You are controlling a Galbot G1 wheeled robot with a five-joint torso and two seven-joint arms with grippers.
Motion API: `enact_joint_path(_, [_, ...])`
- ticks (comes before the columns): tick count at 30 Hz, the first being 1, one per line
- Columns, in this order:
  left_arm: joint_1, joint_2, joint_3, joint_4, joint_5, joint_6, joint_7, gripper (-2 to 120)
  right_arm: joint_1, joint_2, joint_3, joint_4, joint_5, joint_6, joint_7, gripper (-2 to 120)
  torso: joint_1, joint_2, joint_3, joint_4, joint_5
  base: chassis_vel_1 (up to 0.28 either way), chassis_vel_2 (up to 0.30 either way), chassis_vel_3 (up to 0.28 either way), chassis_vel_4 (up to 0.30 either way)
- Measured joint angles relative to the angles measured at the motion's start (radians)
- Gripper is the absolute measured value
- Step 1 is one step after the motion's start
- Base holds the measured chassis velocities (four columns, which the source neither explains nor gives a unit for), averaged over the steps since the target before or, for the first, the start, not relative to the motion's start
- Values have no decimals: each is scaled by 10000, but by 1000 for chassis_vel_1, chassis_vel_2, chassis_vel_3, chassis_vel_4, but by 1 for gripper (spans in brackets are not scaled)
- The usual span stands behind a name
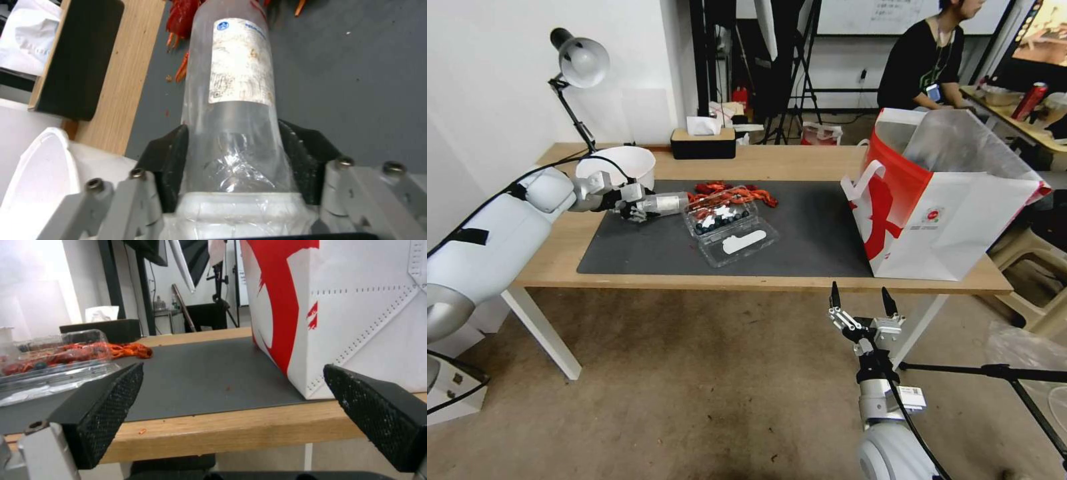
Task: Pick up the trash from the table and place it into the takeout bag.
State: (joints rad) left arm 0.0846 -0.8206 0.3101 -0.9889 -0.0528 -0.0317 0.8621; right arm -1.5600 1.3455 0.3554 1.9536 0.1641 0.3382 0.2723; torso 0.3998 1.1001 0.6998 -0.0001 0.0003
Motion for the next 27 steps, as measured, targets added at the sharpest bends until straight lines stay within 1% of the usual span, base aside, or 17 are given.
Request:
enact_joint_path(1, [-2,-1,5,1,6,-13,0,42,-1,-1,1,0,-5,2,1,100,0,0,0,-1,0,0,0,0,0])
enact_joint_path(3, [-2,0,-2,0,5,-37,0,36,-4,-1,2,8,-12,5,2,100,0,0,0,0,0,0,0,0,0])
enact_joint_path(5, [5,6,-10,-9,0,-61,0,35,-6,-1,2,14,-17,6,3,100,0,0,1,1,-1,0,0,0,0])
enact_joint_path(7, [22,18,-34,-29,-10,-106,0,28,-7,1,2,18,-27,7,3,100,0,0,1,2,-2,0,0,0,0])
enact_joint_path(8, [22,18,-34,-29,-10,-106,0,28,-7,1,2,18,-27,7,3,100,0,0,1,2,-2,0,0,0,0])
enact_joint_path(11, [54,65,-85,-79,-50,-189,6,21,-13,5,2,20,-31,11,9,100,-1,0,1,3,-3,0,0,0,0])
enact_joint_path(12, [54,65,-85,-79,-50,-189,6,21,-13,5,2,20,-31,11,9,100,-1,0,1,3,-3,0,0,0,0])
enact_joint_path(13, [58,88,-108,-100,-63,-209,8,17,-14,5,5,21,-32,12,10,100,0,0,1,3,-3,0,0,0,0])
enact_joint_path(15, [75,124,-168,-148,-70,-251,21,13,-14,6,8,23,-33,12,12,100,2,0,3,2,-6,0,0,0,0])
enact_joint_path(16, [75,124,-168,-148,-70,-251,21,13,-14,6,8,23,-33,12,12,100,2,0,3,2,-6,0,0,0,0])
enact_joint_path(17, [86,146,-215,-191,-76,-271,35,9,-12,8,9,23,-33,12,14,100,3,-2,5,1,-9,0,0,0,0])
enact_joint_path(19, [95,162,-243,-230,-90,-283,41,7,-9,10,8,23,-34,12,14,100,4,-3,5,0,-8,0,0,0,0])
enact_joint_path(20, [112,190,-289,-329,-156,-304,56,3,-5,13,9,23,-36,12,14,100,6,-4,6,-3,-12,0,0,0,0])
enact_joint_path(24, [160,257,-420,-632,-350,-341,60,1,6,23,-1,22,-45,13,14,100,6,-3,6,-4,-3,0,0,0,0])
enact_joint_path(27, [221,322,-553,-1033,-629,-350,59,1,30,25,-8,8,-50,9,14,100,6,-3,5,1,-4,0,0,0,0])
